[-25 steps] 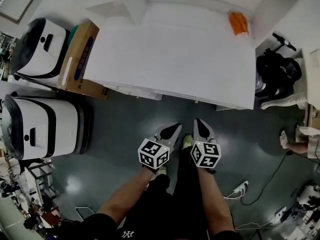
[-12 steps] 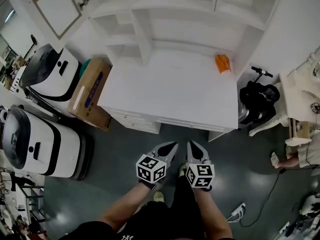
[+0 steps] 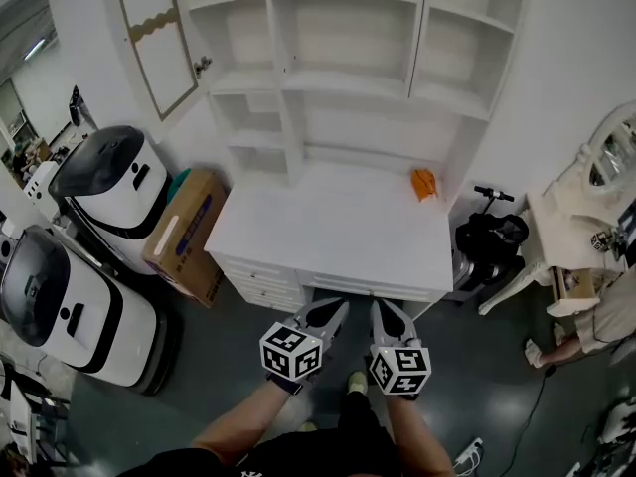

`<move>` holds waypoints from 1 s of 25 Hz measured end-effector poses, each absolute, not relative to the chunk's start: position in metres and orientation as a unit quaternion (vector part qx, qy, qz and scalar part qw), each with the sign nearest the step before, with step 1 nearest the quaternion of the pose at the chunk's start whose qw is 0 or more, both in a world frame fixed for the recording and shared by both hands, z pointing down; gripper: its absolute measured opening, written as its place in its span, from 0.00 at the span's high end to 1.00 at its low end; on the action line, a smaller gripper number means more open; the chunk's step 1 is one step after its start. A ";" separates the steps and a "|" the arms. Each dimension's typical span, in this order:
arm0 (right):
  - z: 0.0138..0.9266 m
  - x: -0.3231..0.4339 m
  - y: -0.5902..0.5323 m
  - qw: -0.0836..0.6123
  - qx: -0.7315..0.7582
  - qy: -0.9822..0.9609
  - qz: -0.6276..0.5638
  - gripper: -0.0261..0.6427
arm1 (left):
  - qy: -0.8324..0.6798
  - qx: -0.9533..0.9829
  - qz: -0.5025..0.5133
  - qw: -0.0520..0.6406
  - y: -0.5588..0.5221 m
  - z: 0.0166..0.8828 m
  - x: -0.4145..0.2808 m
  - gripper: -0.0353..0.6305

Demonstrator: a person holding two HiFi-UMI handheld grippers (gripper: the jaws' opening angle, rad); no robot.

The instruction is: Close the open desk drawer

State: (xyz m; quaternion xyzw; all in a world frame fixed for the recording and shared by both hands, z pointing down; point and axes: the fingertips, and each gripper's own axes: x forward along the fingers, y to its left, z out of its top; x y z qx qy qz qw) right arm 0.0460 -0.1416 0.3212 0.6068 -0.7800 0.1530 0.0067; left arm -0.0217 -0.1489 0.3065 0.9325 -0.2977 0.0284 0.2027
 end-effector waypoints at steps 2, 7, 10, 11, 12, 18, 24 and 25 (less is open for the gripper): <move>0.307 0.044 -0.136 -0.004 0.606 -0.782 0.146 0.93 | -0.297 0.934 0.019 0.195 -0.145 0.291 -0.025 0.95; 0.272 0.042 -0.130 -0.016 0.603 -0.789 0.119 0.93 | -0.302 0.936 0.003 0.179 -0.144 0.259 -0.033 0.95; 0.256 0.040 -0.125 -0.017 0.600 -0.793 0.104 0.93 | -0.304 0.937 0.001 0.170 -0.140 0.247 -0.036 0.95; 0.251 0.040 -0.124 -0.017 0.600 -0.794 0.099 0.93 | -0.305 0.937 0.001 0.168 -0.138 0.243 -0.038 0.95; 0.246 0.039 -0.123 -0.018 0.600 -0.794 0.095 0.93 | -0.306 0.938 0.000 0.165 -0.138 0.239 -0.041 0.95; 0.231 0.034 -0.121 -0.025 0.598 -0.796 0.086 0.93 | -0.314 0.937 -0.010 0.156 -0.139 0.222 -0.055 0.95; 0.234 0.027 -0.119 -0.026 0.591 -0.801 0.090 0.93 | -0.320 0.935 -0.014 0.155 -0.136 0.224 -0.060 0.95; 0.235 0.027 -0.119 -0.026 0.590 -0.802 0.090 0.93 | -0.321 0.934 -0.014 0.156 -0.136 0.225 -0.061 0.95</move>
